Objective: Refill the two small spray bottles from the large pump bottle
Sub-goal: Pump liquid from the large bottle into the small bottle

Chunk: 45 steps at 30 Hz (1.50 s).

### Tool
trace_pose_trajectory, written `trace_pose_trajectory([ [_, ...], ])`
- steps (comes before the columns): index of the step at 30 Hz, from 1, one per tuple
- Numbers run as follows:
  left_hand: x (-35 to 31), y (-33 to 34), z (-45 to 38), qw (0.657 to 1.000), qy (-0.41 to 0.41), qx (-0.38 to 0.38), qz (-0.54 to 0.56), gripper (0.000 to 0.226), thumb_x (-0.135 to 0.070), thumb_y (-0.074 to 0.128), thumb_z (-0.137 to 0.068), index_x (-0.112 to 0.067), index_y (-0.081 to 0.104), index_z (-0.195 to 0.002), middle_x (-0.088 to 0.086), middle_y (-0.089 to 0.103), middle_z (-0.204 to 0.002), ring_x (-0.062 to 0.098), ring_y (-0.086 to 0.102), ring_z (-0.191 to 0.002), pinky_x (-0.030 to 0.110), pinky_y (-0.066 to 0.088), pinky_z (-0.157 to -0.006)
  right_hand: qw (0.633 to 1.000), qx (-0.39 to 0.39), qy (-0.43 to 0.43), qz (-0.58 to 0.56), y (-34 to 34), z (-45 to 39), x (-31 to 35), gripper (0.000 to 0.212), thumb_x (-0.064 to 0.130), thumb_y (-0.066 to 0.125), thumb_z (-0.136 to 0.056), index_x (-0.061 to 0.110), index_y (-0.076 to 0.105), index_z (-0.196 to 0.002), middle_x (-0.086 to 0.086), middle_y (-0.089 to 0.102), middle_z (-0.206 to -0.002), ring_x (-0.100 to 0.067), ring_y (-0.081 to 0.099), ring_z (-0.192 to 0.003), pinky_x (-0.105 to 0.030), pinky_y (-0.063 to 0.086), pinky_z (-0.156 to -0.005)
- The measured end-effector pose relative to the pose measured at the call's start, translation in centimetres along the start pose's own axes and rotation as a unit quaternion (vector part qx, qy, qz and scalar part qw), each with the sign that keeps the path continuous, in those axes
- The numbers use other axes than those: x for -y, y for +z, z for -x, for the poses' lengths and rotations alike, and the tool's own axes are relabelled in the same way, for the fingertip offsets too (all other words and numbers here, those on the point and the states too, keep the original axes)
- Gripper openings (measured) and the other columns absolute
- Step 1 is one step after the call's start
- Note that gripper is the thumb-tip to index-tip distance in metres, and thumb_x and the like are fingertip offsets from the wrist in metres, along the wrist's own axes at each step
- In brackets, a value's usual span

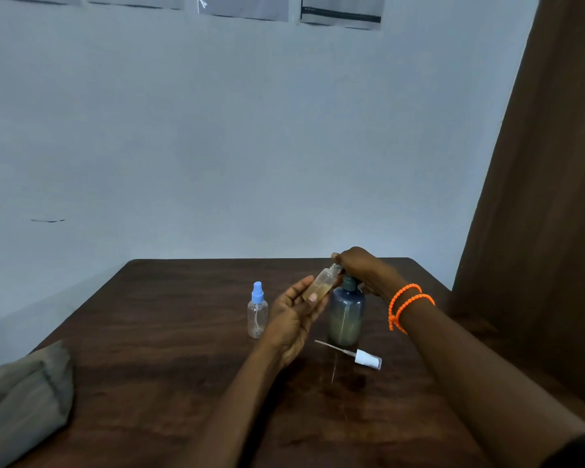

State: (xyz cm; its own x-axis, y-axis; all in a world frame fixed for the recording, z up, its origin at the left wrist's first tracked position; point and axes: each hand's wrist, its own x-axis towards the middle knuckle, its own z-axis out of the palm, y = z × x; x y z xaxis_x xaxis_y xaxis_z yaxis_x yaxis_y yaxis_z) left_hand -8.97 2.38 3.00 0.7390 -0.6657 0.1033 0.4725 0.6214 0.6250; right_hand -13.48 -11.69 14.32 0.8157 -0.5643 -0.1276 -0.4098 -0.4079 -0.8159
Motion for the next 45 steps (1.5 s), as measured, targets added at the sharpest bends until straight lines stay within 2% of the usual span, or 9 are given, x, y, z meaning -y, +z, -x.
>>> trace_pose_trajectory([
  [2,0.0,0.0,0.1,1.000,0.002,-0.001,-0.004,0.041,0.013,0.056,-0.091,0.003,0.054,-0.131,0.021,0.067,-0.129,0.035,0.063,-0.123,0.040,0.055,-0.100,1.000,0.001,-0.001,-0.012,0.1,0.2,-0.4,0.018,0.016,0.045,-0.102,0.006,0.054,-0.089,-0.008,0.056,-0.075,-0.015,0.051,-0.055,-0.018,0.040,-0.044],
  [8,-0.1,0.3,0.4,1.000,0.002,0.008,0.011,0.041,0.014,0.054,-0.092,0.004,0.052,-0.132,0.022,0.066,-0.130,0.035,0.063,-0.123,0.042,0.053,-0.102,0.999,0.008,0.004,0.046,-0.6,0.0,0.3,0.023,0.025,0.048,-0.099,0.010,0.058,-0.087,-0.006,0.061,-0.078,-0.020,0.053,-0.064,-0.029,0.039,-0.063],
  [13,-0.2,0.1,0.2,1.000,0.008,-0.001,-0.011,0.041,0.014,0.054,-0.092,0.003,0.052,-0.132,0.021,0.067,-0.129,0.036,0.062,-0.124,0.041,0.052,-0.103,1.000,-0.005,0.009,-0.013,0.1,0.3,-0.3,0.019,0.018,0.047,-0.101,0.008,0.056,-0.088,-0.009,0.061,-0.076,-0.017,0.053,-0.057,-0.017,0.039,-0.047],
  [19,-0.1,0.1,0.3,1.000,0.002,0.004,0.007,0.048,0.010,0.061,-0.085,0.004,0.053,-0.131,0.023,0.064,-0.132,0.036,0.061,-0.126,0.042,0.052,-0.102,0.998,0.009,0.029,0.049,-0.6,0.1,0.5,0.024,0.029,0.052,-0.095,0.009,0.063,-0.087,-0.013,0.066,-0.087,-0.028,0.060,-0.077,-0.036,0.047,-0.073],
  [22,-0.1,0.0,0.1,1.000,0.005,0.004,-0.001,0.043,0.012,0.059,-0.088,0.003,0.054,-0.129,0.023,0.064,-0.132,0.036,0.061,-0.126,0.041,0.053,-0.102,1.000,0.002,0.018,0.018,-0.1,0.0,0.4,0.022,0.021,0.048,-0.099,0.009,0.059,-0.084,-0.009,0.063,-0.074,-0.020,0.057,-0.062,-0.028,0.044,-0.061],
  [28,-0.1,0.1,0.2,1.000,0.002,-0.003,0.018,0.041,0.015,0.056,-0.090,0.005,0.053,-0.130,0.025,0.064,-0.131,0.038,0.060,-0.126,0.042,0.053,-0.102,0.998,0.008,0.019,0.052,-0.5,-0.2,0.7,0.022,0.025,0.049,-0.098,0.009,0.059,-0.086,-0.009,0.062,-0.077,-0.026,0.057,-0.070,-0.029,0.042,-0.060],
  [34,-0.1,-0.2,-0.1,1.000,0.007,0.002,0.002,0.038,0.014,0.055,-0.091,0.004,0.055,-0.128,0.023,0.067,-0.129,0.037,0.062,-0.125,0.040,0.055,-0.100,1.000,-0.002,0.013,-0.003,0.2,-0.3,-0.1,0.020,0.018,0.045,-0.102,0.006,0.058,-0.093,-0.009,0.060,-0.072,-0.017,0.054,-0.056,-0.019,0.040,-0.046],
  [40,0.1,-0.1,0.1,1.000,-0.001,0.008,0.017,0.043,0.014,0.057,-0.089,0.004,0.053,-0.131,0.023,0.065,-0.130,0.036,0.062,-0.124,0.041,0.054,-0.101,0.999,-0.005,0.022,0.039,-0.5,-0.2,0.4,0.023,0.026,0.047,-0.097,0.010,0.060,-0.086,-0.010,0.067,-0.081,-0.024,0.057,-0.070,-0.033,0.041,-0.069],
  [45,0.0,-0.4,-0.3,1.000,0.005,0.008,-0.001,0.045,0.012,0.058,-0.088,0.004,0.052,-0.132,0.023,0.063,-0.133,0.037,0.059,-0.128,0.042,0.051,-0.104,1.000,0.005,0.016,0.022,0.0,0.0,0.3,0.023,0.022,0.046,-0.102,0.008,0.056,-0.087,-0.007,0.060,-0.073,-0.019,0.054,-0.060,-0.026,0.042,-0.057],
])
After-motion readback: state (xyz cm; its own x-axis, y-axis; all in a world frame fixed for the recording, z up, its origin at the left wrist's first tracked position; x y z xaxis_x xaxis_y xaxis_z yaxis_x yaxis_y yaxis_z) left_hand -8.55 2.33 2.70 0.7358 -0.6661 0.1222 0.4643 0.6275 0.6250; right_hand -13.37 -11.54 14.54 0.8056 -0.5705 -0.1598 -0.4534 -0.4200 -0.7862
